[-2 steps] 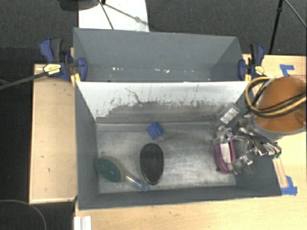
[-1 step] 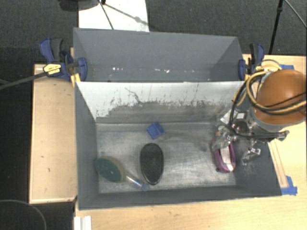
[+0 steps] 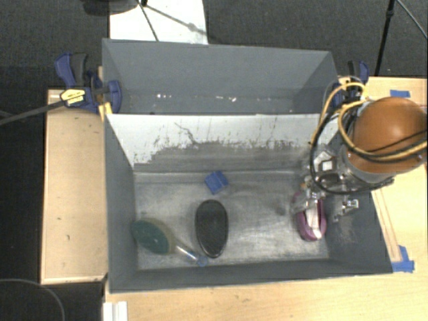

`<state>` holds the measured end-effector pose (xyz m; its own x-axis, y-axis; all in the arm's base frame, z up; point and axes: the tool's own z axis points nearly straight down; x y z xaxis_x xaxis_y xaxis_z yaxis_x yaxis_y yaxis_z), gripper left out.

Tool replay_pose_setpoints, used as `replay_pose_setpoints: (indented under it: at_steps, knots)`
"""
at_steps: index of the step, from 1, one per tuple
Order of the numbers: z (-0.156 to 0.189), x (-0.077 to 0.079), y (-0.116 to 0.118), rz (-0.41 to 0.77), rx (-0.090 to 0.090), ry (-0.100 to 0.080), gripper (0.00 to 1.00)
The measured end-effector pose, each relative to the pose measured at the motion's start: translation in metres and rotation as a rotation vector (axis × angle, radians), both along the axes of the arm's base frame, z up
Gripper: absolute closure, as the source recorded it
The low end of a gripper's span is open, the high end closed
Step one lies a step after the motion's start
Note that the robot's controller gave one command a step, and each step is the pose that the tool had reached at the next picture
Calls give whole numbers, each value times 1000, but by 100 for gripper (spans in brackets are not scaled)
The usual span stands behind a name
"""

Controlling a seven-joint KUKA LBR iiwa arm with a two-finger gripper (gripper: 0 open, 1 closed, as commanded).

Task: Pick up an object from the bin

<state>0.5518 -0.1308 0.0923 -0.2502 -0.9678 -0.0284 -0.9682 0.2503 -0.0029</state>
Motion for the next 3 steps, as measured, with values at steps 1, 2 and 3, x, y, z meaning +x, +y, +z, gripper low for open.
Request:
replay_pose_setpoints:
  at_steps: [1, 2, 3]
  knots:
    - [0, -1, -8, -8, -12, 4, 100]
    - [-19, 7, 18, 111, -31, 5, 100]
    - [128, -2, 10, 221, -29, -1, 100]
